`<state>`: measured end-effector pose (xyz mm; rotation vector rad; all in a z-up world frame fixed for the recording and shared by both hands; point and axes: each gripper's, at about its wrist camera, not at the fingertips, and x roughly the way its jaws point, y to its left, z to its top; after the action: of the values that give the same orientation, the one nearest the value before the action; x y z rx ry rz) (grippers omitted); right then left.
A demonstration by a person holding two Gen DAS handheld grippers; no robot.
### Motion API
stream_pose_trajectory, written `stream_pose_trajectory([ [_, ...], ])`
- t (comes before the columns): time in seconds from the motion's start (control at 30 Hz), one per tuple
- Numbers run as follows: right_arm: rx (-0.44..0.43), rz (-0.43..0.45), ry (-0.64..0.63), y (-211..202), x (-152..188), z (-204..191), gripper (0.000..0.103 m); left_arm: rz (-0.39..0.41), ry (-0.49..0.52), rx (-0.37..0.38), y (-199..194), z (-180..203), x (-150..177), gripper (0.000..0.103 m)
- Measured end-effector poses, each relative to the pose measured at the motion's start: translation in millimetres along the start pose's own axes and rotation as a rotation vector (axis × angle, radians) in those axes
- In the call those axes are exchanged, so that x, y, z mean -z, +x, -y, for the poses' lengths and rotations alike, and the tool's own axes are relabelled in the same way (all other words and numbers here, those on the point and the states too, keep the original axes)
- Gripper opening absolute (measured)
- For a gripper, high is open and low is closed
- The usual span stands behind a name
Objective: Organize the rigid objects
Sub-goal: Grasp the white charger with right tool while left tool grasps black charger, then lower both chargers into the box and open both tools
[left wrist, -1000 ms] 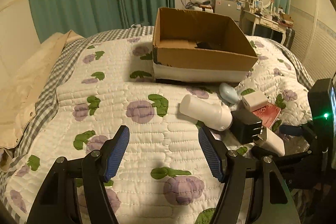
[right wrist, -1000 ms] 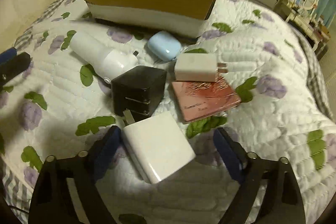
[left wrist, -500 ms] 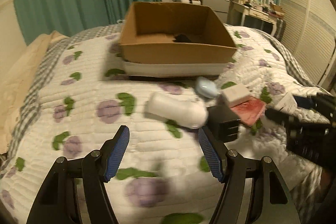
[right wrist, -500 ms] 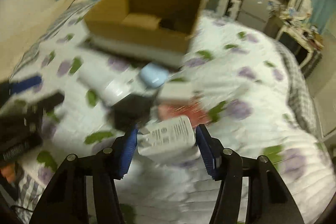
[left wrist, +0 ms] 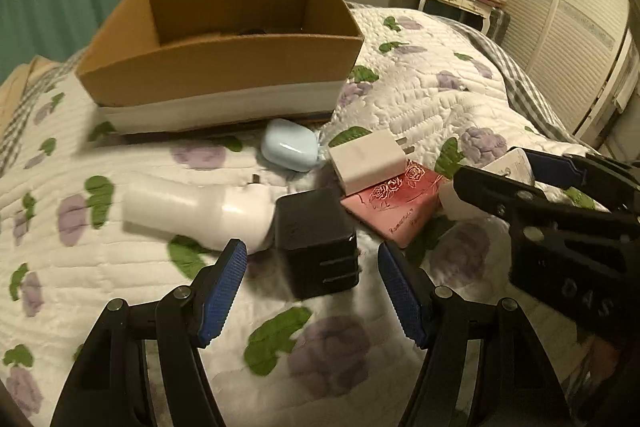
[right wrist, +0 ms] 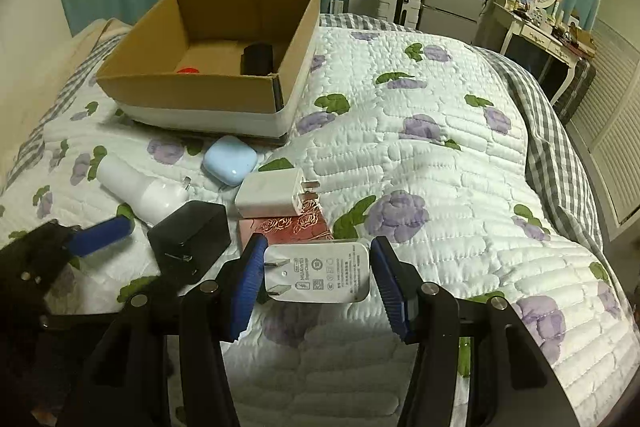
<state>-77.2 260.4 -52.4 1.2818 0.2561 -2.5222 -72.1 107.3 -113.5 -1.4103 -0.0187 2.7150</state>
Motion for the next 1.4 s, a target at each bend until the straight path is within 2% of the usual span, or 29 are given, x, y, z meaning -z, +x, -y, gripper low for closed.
stream_pose_trajectory([
  [0.13, 0.002, 0.0, 0.002, 2.1, -0.1, 0.3, 0.053, 0.001, 0.0, 0.019, 11.1, 2.7, -3.1, 0.071],
  [0.27, 0.004, -0.001, 0.002, 3.4, -0.1, 0.7, 0.053, 0.0, 0.033, 0.02, 17.2, 5.7, -2.0, 0.066],
  [0.3, 0.004, 0.0, 0.003, 3.4, 0.0, 0.9, 0.053, 0.001, 0.038, 0.008, 17.4, 6.1, -1.2, 0.051],
  [0.33, 0.006, 0.0, 0.002, 3.5, 0.1, 1.1, 0.053, 0.008, 0.044, -0.013, 16.8, 6.2, -1.0, 0.047],
  [0.57, 0.008, 0.009, 0.008, -1.7, 1.6, 0.3, 0.052, 0.018, 0.031, 0.002, 1.4, 2.3, 0.0, 0.045],
  [0.9, -0.029, 0.083, 0.001, -43.1, -17.4, -8.9, 0.052, 0.174, 0.008, -0.009, -64.9, -10.2, -25.7, 0.043],
  [1.13, -0.029, 0.157, -0.022, -72.0, -50.4, -17.5, 0.052, 0.278, 0.006, -0.038, -104.4, -32.4, -59.4, 0.043],
  [1.4, -0.035, 0.252, -0.077, -86.6, -111.6, -35.6, 0.052, 0.35, -0.013, -0.071, -123.1, -66.6, -107.0, 0.043],
])
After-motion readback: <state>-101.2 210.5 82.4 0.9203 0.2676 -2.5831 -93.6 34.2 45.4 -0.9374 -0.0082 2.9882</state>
